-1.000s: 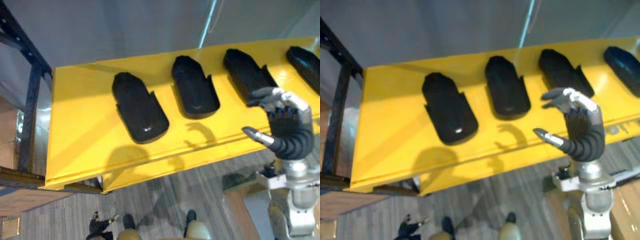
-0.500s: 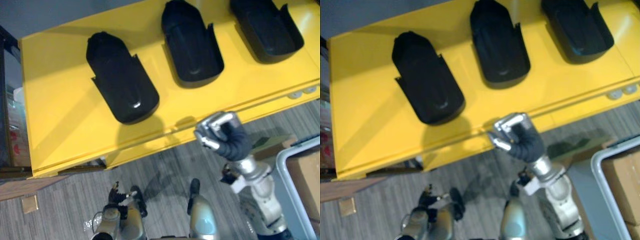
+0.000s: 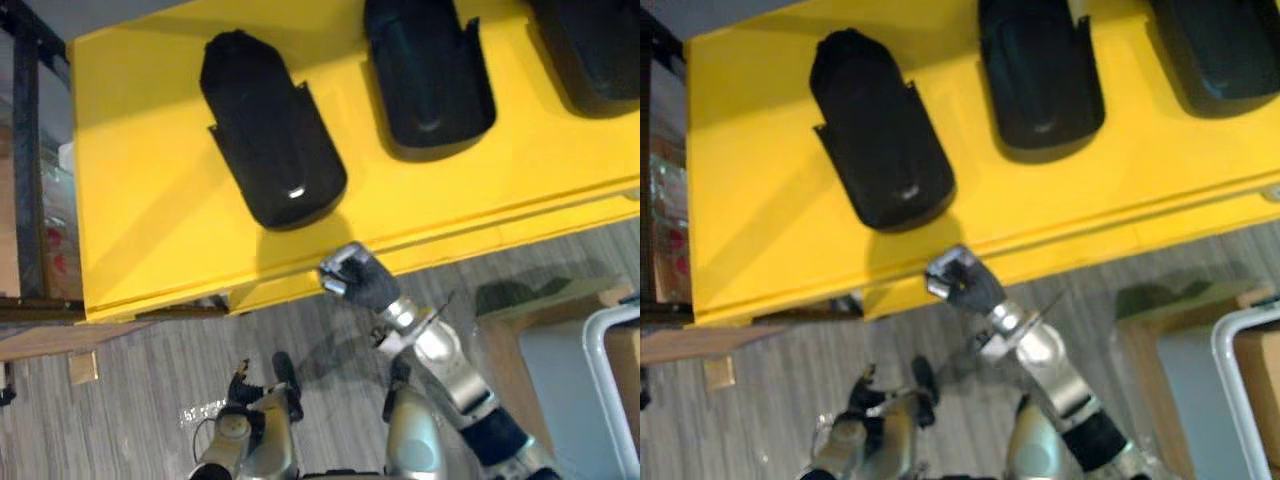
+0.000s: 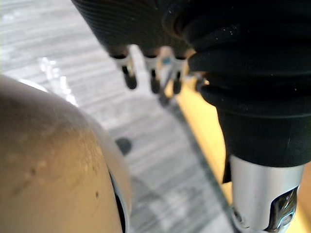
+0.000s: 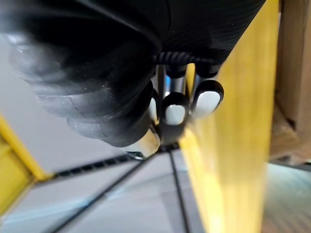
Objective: Walk over and take plastic housings, then place them on the shelf
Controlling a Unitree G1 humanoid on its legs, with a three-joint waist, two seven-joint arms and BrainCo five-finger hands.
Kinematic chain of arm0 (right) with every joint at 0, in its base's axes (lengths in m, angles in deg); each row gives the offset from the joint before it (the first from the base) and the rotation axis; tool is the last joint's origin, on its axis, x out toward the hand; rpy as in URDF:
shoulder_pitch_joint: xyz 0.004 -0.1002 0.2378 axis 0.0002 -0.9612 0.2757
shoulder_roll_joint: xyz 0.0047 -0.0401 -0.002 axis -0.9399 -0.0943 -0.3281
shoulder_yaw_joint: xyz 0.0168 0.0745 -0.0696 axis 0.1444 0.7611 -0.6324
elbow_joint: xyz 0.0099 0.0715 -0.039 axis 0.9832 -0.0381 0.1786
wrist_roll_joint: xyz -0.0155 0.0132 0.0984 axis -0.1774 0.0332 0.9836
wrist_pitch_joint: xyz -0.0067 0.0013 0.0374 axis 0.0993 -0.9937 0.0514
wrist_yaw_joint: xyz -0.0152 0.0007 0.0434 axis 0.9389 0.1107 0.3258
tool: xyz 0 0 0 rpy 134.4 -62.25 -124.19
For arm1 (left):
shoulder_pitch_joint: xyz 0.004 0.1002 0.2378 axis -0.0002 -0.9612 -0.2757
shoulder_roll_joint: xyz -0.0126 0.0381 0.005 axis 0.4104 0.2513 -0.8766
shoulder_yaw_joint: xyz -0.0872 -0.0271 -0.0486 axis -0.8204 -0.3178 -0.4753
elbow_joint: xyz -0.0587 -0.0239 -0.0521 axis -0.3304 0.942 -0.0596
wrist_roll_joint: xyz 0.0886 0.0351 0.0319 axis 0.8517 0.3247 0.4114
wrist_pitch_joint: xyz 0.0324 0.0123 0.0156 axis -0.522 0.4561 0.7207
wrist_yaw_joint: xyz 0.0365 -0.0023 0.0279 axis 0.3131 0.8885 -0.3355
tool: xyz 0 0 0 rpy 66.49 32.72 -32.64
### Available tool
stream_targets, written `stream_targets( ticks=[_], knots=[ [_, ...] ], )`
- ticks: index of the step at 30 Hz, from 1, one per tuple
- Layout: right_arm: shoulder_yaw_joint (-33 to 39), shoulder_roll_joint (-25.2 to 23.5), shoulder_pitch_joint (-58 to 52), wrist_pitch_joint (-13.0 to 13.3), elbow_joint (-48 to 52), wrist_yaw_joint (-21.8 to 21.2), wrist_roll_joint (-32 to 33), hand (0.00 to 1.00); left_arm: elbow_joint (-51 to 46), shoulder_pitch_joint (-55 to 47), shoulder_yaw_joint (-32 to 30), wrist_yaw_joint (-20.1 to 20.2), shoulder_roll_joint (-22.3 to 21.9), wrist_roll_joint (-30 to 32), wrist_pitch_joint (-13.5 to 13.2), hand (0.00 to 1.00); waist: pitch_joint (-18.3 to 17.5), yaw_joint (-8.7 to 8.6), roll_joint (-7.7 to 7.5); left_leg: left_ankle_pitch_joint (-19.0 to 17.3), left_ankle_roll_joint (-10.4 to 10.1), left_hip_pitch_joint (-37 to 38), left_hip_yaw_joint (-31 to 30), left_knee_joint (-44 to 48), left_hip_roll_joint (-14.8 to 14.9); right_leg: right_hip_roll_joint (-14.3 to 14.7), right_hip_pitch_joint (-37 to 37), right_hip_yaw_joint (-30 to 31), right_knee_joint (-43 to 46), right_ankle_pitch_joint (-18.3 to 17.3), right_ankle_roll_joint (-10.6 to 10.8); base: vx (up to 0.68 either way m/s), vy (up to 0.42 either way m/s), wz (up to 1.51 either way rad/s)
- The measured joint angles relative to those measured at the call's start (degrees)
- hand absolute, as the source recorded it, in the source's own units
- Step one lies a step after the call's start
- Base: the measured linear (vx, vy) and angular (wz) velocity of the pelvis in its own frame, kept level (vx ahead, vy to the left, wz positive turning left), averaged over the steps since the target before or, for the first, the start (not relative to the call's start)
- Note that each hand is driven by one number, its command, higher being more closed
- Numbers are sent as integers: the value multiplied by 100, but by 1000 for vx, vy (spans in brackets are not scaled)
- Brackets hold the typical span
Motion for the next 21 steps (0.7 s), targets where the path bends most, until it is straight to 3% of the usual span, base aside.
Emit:
stream_targets(
  ticks=[10,12,21],
  knots=[
    [278,-227,129,-10,-16,400,-258,100,-12,-159,-292,-66,3,-21,6,0,-27,37,45,687,-23,342,-207,-1046,-166,-20,84,-200,13,-48,-10,-48,-5,15],
    [635,-372,384,-8,-15,621,-260,100,-10,-202,-291,-65,-3,-22,5,0,-49,39,83,828,-18,448,-206,-1280,-198,-26,83,-204,31,-48,-10,-35,5,4],
    [707,-392,714,4,440,727,-254,100,-30,-204,-272,-65,5,-30,6,0,-54,47,88,927,12,497,-206,-1384,-211,-28,83,-202,40,-40,-4,22,0,1]
  ],
)
